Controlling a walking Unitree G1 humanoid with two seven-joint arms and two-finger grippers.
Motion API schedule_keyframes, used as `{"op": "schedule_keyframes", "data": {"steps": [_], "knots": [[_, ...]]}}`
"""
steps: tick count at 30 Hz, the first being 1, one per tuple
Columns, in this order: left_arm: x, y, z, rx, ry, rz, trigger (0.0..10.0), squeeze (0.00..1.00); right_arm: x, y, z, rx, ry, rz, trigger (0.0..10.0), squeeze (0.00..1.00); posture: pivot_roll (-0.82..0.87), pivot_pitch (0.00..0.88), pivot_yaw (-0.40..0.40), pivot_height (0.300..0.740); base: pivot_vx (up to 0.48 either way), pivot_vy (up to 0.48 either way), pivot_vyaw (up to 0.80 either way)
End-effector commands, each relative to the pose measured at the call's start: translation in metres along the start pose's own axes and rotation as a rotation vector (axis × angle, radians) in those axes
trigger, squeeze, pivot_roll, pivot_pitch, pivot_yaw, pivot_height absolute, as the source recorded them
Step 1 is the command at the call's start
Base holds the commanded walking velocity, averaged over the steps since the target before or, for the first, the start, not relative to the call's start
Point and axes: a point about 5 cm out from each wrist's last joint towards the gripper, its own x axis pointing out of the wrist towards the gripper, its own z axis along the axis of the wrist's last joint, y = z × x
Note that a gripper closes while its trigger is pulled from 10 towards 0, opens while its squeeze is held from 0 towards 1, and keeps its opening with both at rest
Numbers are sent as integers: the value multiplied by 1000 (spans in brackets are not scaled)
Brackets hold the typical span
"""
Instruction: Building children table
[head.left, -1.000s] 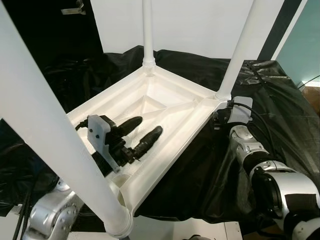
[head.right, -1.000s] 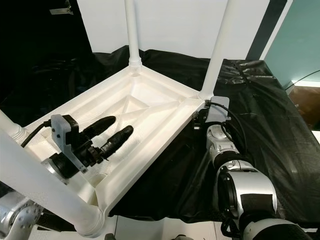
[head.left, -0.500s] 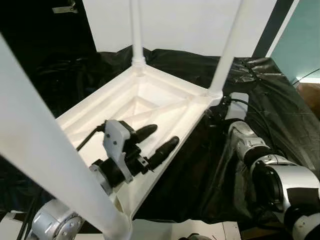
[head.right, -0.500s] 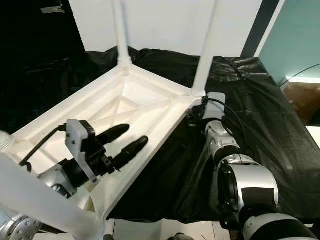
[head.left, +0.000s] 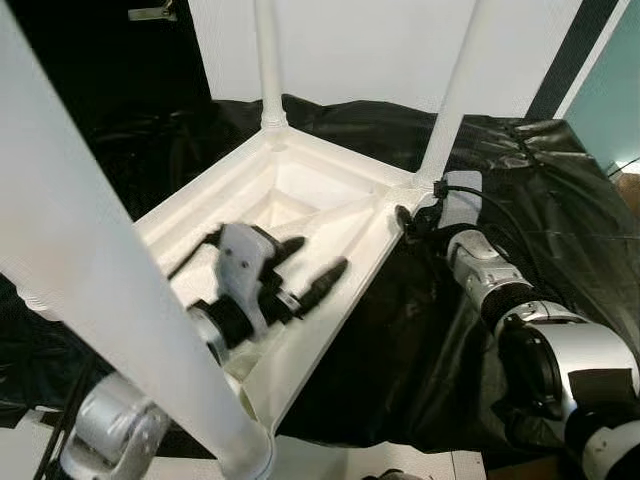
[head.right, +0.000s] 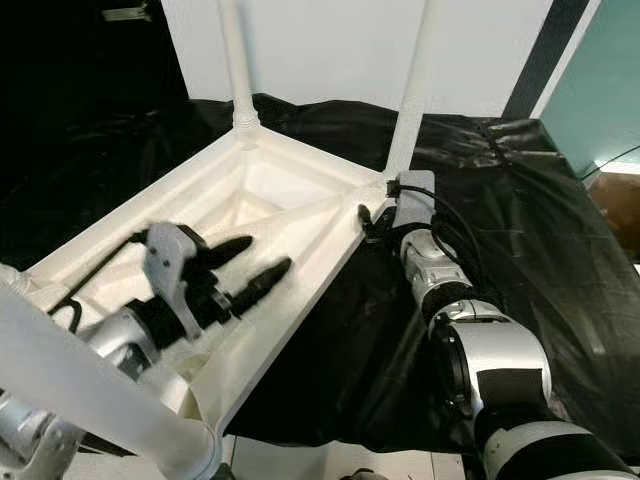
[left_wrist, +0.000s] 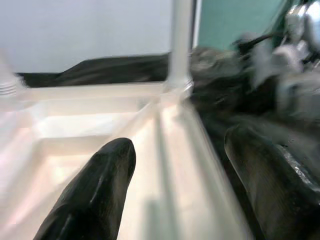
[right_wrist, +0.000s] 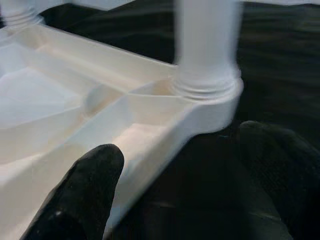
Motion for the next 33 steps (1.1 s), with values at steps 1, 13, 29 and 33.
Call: {"op": "schedule_keyframes", "data": {"steps": [1,13,29,33], "knots": [[-6,15,-5,66,47,-39,10000,0,-5,-7,-2,5,-50,-12,10000,0,92,68,-14,740,0,0,0],[-27,71,-17,188,206,-153,10000,0,-37,-5,-16,-9,-155,33,10000,0,52,44,-11,740,0,0,0],[-61,103,-31,216,400,-352,10000,0,-77,15,-23,12,-170,132,10000,0,18,16,8,740,0,0,0],[-70,108,-35,256,490,-392,10000,0,-82,19,-20,-8,-160,149,10000,0,18,21,10,740,0,0,0]]}}
